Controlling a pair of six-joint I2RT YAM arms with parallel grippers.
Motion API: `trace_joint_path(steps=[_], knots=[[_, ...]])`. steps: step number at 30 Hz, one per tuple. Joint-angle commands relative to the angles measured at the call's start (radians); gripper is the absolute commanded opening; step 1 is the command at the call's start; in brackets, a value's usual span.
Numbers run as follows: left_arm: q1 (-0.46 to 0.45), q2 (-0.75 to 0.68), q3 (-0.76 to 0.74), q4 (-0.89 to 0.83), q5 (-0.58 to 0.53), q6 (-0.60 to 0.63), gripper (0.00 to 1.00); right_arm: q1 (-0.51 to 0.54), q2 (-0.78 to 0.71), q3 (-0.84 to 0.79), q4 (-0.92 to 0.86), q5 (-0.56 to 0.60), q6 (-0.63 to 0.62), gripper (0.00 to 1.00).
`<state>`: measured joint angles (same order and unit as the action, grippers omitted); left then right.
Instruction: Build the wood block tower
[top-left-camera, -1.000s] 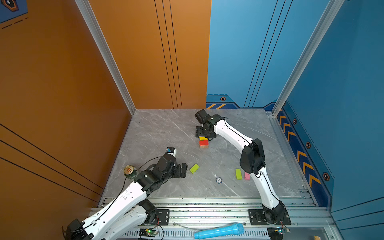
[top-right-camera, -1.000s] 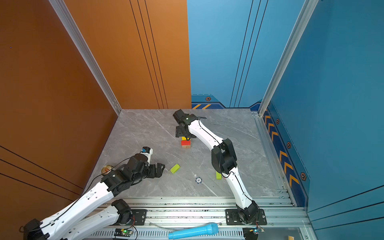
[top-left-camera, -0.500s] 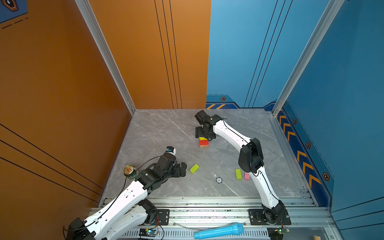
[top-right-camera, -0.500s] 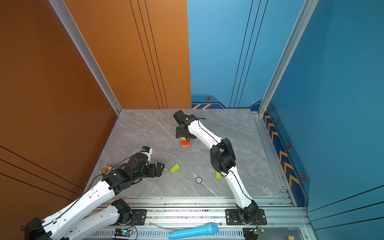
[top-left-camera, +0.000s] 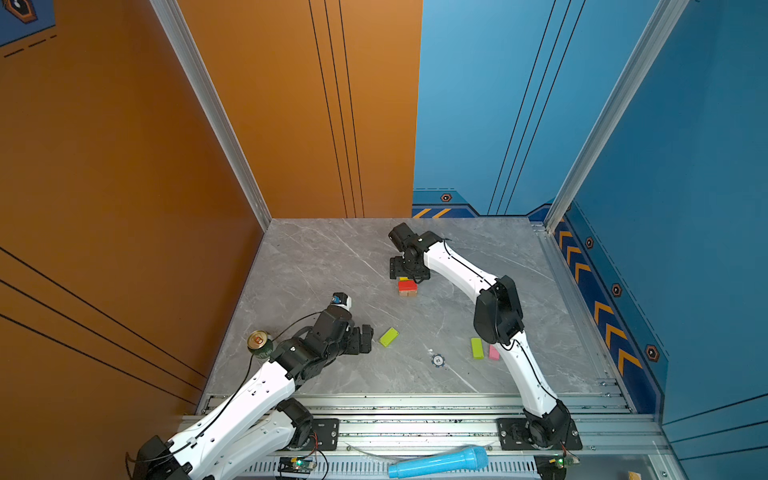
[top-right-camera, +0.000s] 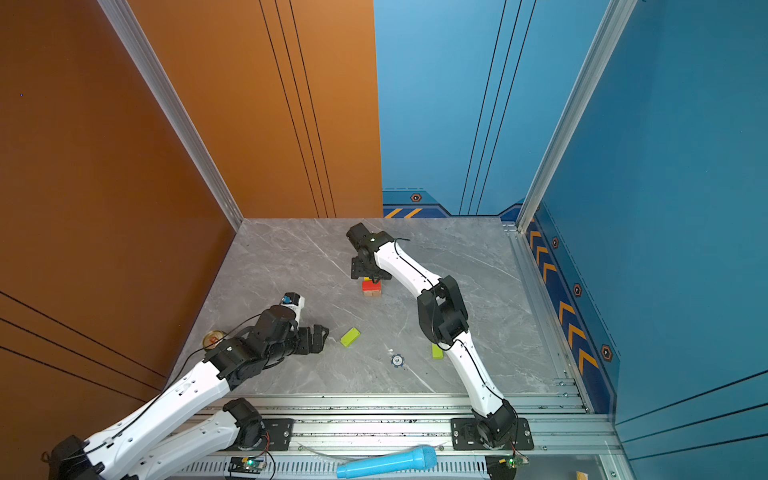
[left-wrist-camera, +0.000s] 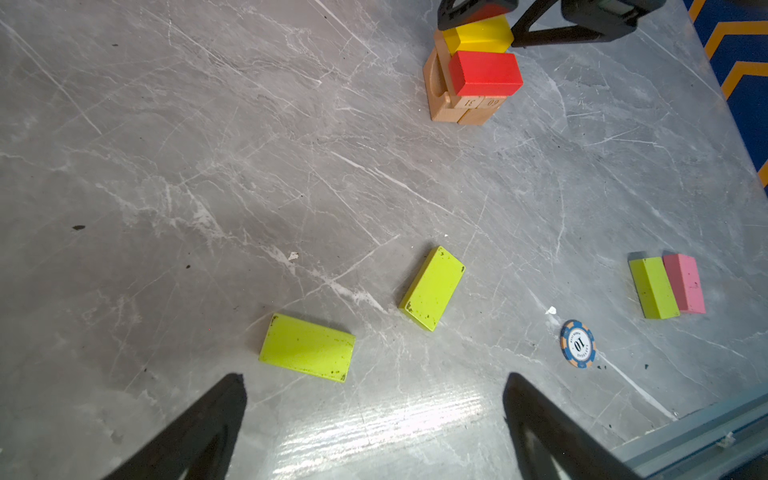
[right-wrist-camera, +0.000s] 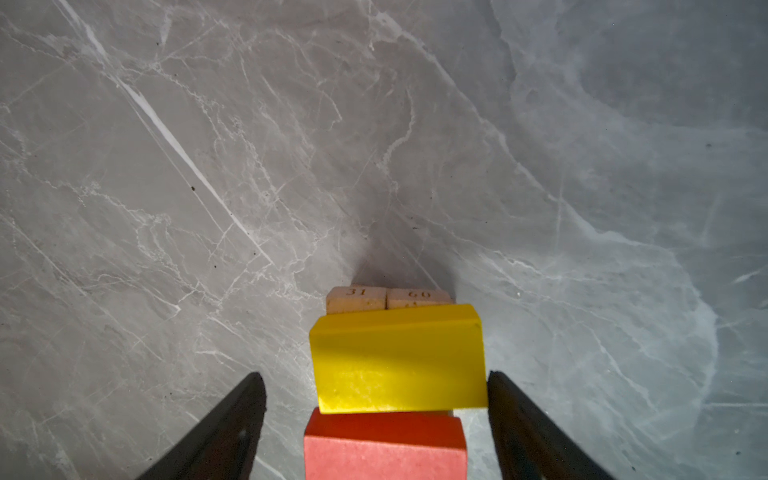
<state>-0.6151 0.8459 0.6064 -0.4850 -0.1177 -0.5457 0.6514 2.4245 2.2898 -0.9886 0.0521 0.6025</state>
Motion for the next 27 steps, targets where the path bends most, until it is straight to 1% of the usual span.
trace_joint_path(steps=[1, 24, 27], knots=[[0.011, 0.001, 0.029, -0.001, 0.02, 0.009, 0.98, -0.003, 0.014, 0.03, -0.033, -0.011, -0.008, 0.85], [0.012, -0.002, 0.021, -0.001, 0.02, 0.005, 0.98, 0.004, -0.006, 0.018, -0.043, -0.008, -0.009, 0.84], [0.013, -0.005, 0.019, -0.001, 0.02, 0.004, 0.98, 0.004, -0.002, 0.016, -0.047, 0.0, -0.006, 0.83]])
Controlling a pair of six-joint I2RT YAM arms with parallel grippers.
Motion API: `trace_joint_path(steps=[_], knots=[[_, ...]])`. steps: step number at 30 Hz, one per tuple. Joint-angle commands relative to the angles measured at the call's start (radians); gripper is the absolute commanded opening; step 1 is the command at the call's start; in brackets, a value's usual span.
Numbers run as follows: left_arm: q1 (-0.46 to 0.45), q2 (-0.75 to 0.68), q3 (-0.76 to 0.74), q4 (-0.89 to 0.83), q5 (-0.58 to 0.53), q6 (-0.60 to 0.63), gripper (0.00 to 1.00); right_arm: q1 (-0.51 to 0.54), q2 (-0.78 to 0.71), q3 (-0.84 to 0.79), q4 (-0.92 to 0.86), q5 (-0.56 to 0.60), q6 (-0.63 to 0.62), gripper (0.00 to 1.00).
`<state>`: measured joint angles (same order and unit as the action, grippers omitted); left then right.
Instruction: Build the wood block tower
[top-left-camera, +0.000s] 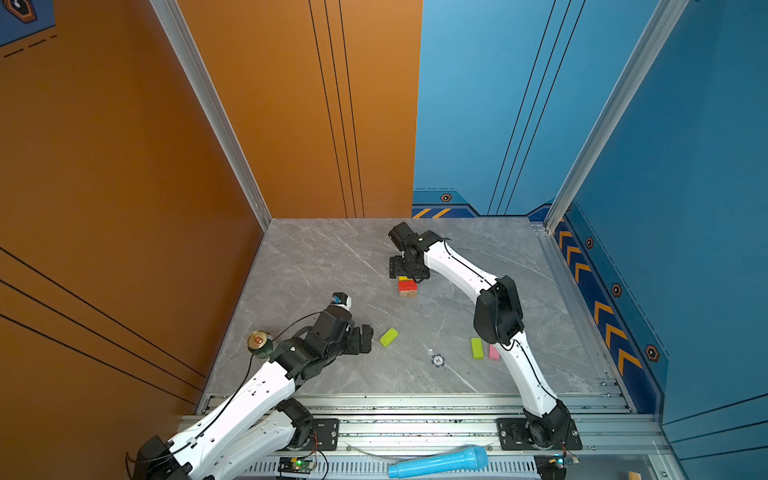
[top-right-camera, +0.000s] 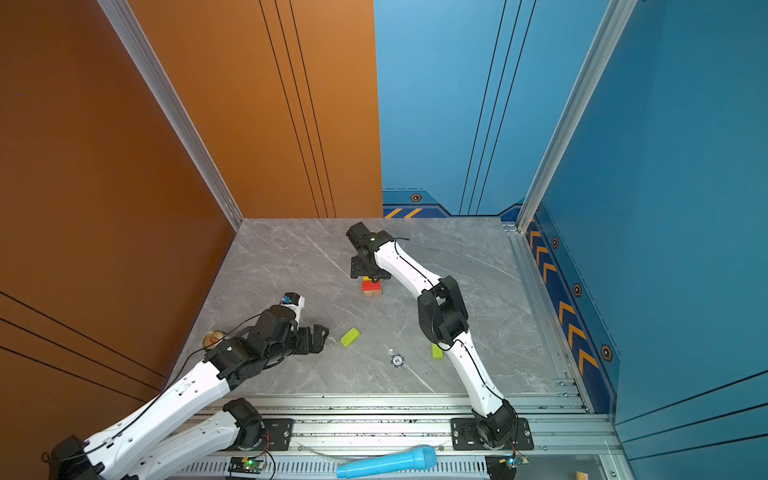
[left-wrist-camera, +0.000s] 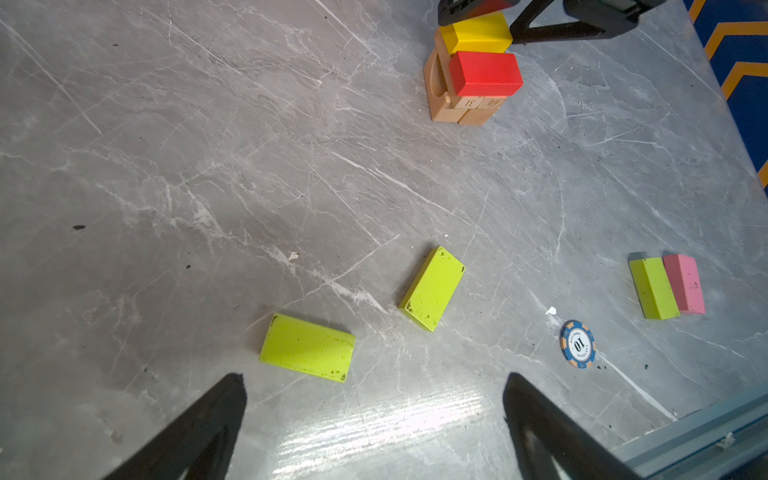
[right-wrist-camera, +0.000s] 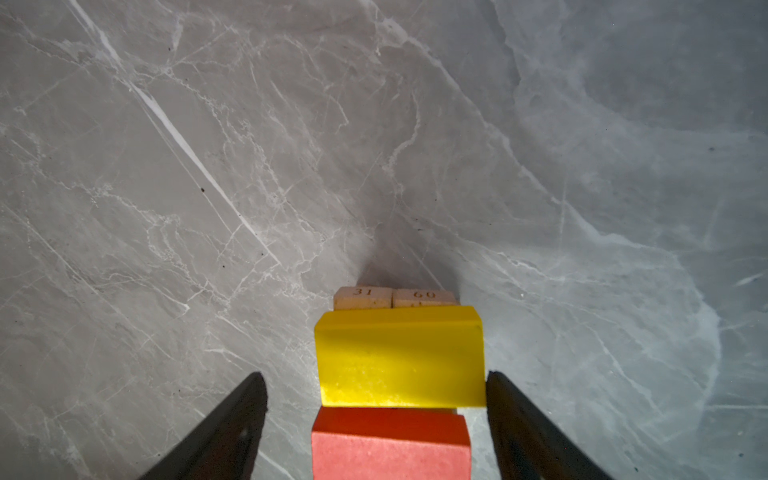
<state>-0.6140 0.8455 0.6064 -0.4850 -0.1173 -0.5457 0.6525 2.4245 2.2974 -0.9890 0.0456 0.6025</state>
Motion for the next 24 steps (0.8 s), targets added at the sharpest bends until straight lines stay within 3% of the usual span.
trace_joint_path(steps=[1, 5, 24], knots=[[0.011, -0.007, 0.02, -0.001, 0.019, 0.004, 0.98, 0.003, -0.002, 0.009, -0.048, 0.01, -0.006, 0.81], [0.011, -0.014, 0.017, 0.0, 0.02, 0.003, 0.98, 0.003, 0.006, 0.009, -0.05, 0.026, -0.006, 0.77], [0.011, -0.003, 0.019, 0.0, 0.018, 0.003, 0.98, 0.005, 0.046, 0.045, -0.063, 0.057, -0.021, 0.77]])
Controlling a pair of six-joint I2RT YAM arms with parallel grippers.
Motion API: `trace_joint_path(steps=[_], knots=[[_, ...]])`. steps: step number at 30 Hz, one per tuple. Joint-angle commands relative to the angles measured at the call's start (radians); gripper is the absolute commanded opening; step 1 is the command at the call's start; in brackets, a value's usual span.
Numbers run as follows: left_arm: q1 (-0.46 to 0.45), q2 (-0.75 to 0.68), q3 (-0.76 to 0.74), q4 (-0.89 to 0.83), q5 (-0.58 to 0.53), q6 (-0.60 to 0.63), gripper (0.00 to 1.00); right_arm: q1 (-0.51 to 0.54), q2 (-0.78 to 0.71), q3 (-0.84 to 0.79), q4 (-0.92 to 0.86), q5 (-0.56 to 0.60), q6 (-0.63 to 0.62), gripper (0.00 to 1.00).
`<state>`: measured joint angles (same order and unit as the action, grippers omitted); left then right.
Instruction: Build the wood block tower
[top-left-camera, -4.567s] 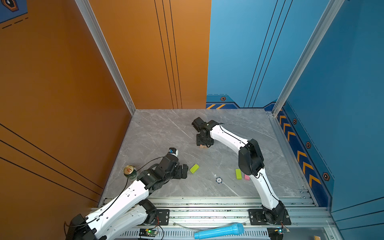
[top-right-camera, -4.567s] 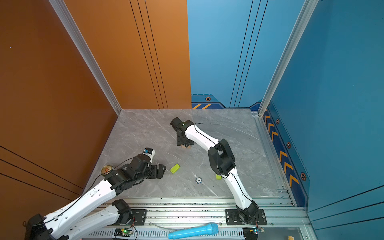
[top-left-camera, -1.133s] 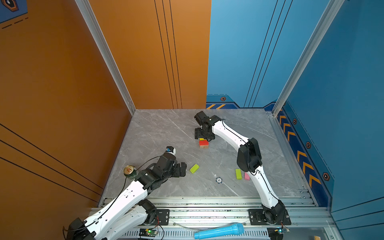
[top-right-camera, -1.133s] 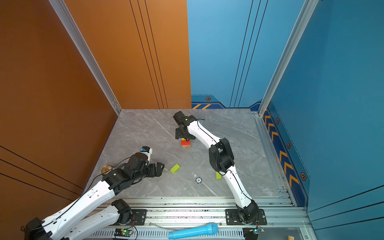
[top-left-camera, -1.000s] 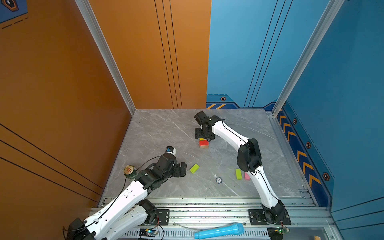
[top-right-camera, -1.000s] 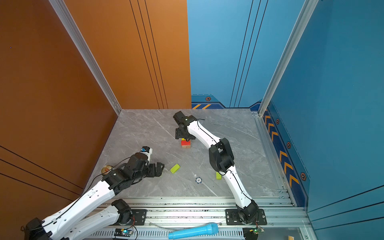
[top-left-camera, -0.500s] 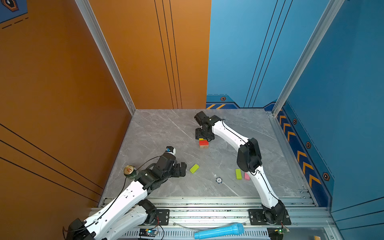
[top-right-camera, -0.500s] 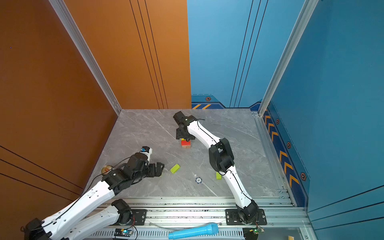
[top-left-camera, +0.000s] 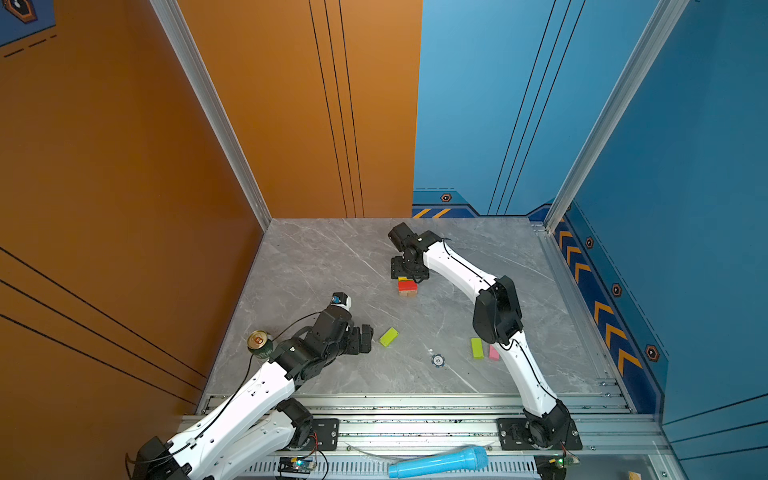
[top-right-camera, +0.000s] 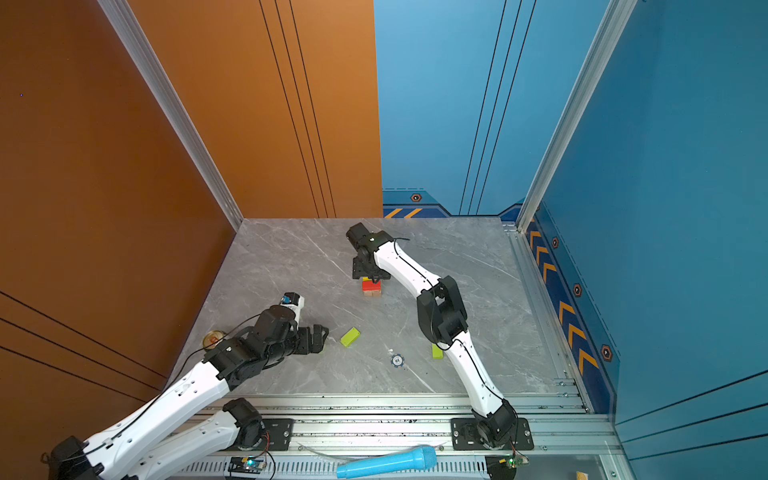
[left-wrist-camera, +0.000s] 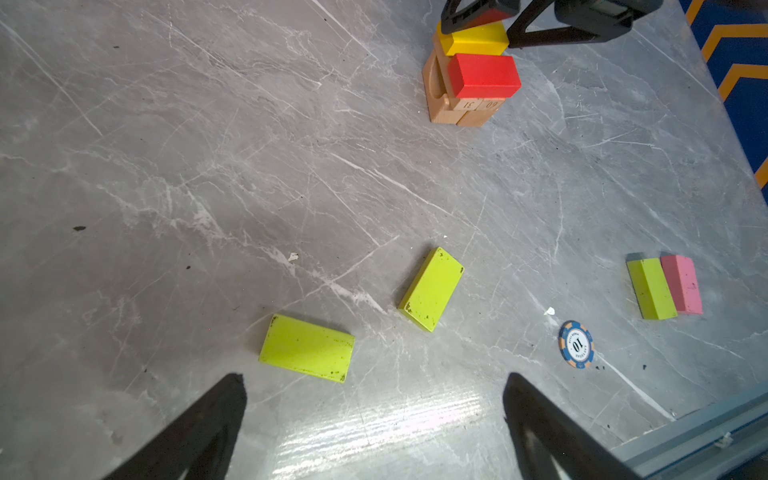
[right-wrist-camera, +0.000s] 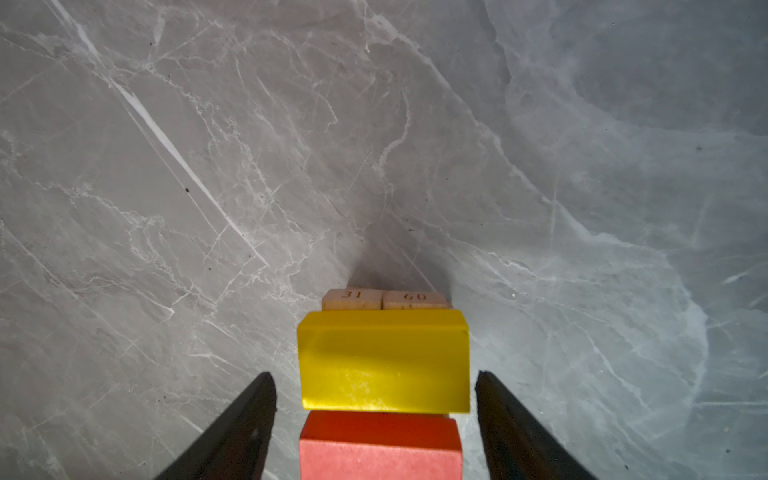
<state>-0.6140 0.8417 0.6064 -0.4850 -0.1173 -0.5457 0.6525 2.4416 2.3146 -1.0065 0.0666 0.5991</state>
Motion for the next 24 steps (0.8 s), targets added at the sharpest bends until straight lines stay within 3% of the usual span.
trace_joint_path(steps=[1, 15, 21, 24], knots=[[0.012, 0.002, 0.019, 0.0, 0.018, 0.003, 0.98, 0.004, 0.031, 0.03, -0.046, 0.036, -0.018, 0.77], [0.019, 0.013, 0.021, 0.005, 0.025, 0.006, 0.98, 0.002, 0.042, 0.038, -0.047, 0.037, -0.015, 0.64], [0.02, 0.012, 0.02, 0.006, 0.027, 0.006, 0.98, 0.001, 0.041, 0.04, -0.048, 0.034, -0.013, 0.64], [0.021, 0.013, 0.02, 0.008, 0.029, 0.006, 0.98, 0.001, 0.039, 0.04, -0.047, 0.033, -0.013, 0.69]])
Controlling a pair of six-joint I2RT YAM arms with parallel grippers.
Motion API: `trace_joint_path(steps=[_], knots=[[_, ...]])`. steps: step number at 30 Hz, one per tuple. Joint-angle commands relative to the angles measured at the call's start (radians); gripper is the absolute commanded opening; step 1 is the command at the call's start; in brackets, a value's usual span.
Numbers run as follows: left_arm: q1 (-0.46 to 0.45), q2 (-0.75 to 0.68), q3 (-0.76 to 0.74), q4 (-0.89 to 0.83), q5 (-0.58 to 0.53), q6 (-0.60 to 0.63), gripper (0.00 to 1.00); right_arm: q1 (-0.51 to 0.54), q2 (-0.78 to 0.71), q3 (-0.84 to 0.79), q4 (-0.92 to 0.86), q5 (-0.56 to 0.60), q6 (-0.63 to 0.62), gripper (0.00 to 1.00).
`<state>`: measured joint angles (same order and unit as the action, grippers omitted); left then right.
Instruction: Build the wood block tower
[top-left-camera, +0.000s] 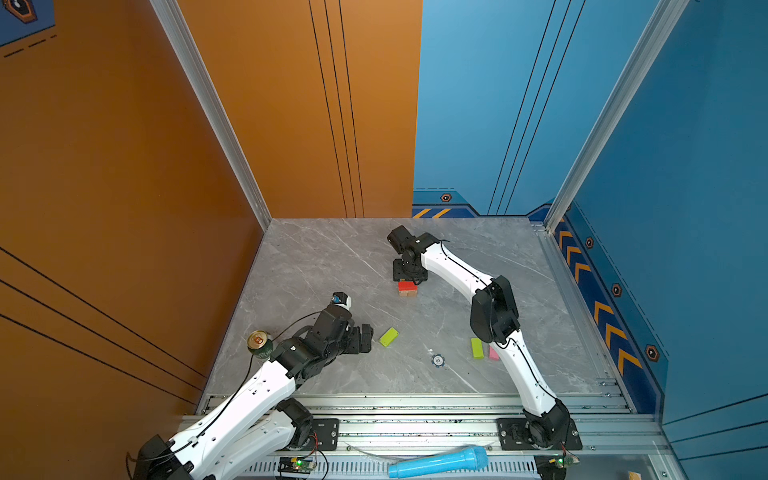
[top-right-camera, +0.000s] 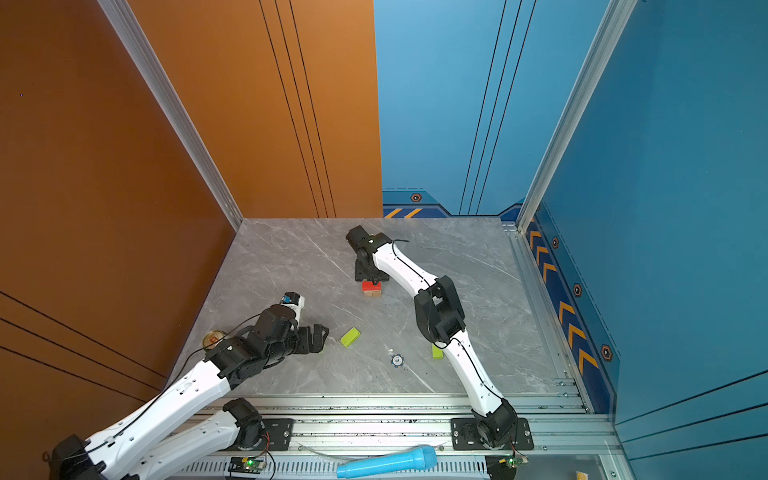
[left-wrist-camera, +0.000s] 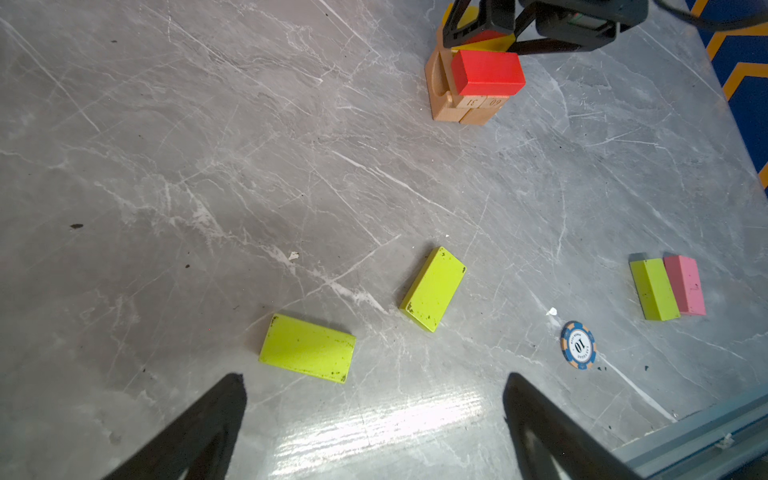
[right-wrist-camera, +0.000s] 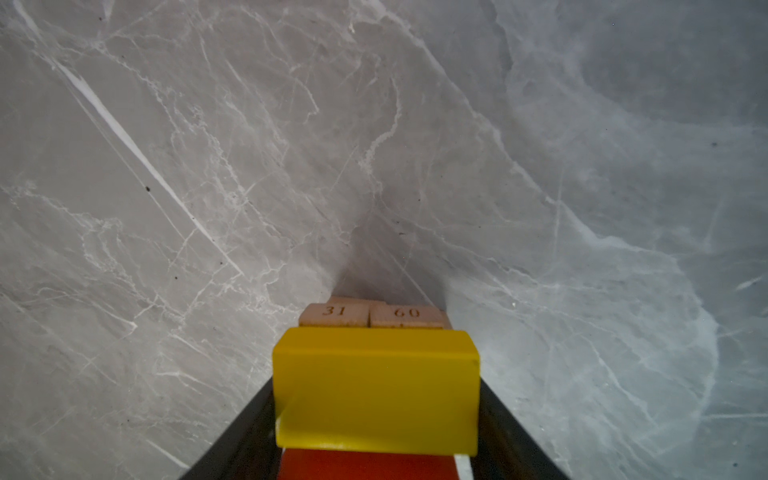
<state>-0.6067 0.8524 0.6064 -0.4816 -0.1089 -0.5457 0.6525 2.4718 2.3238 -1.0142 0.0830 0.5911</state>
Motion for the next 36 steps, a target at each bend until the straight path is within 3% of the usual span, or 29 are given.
trace_joint_path(steps=[1, 7, 20, 28, 36], knots=[[0.014, 0.003, 0.02, 0.005, 0.02, 0.007, 0.98, 0.002, 0.008, 0.032, -0.04, 0.015, -0.007, 0.71], [0.016, 0.001, 0.023, 0.005, 0.02, 0.006, 0.98, 0.003, -0.012, 0.033, -0.035, 0.015, -0.014, 0.84], [0.017, -0.022, 0.04, -0.026, 0.02, 0.003, 0.98, 0.009, -0.197, -0.004, -0.018, 0.004, -0.042, 1.0], [-0.056, -0.049, 0.055, -0.078, -0.013, -0.042, 0.98, 0.012, -0.515, -0.339, 0.102, 0.011, -0.037, 1.0], [-0.272, -0.004, 0.092, -0.156, -0.147, -0.081, 0.98, 0.016, -0.842, -0.808, 0.206, 0.018, -0.024, 1.0]])
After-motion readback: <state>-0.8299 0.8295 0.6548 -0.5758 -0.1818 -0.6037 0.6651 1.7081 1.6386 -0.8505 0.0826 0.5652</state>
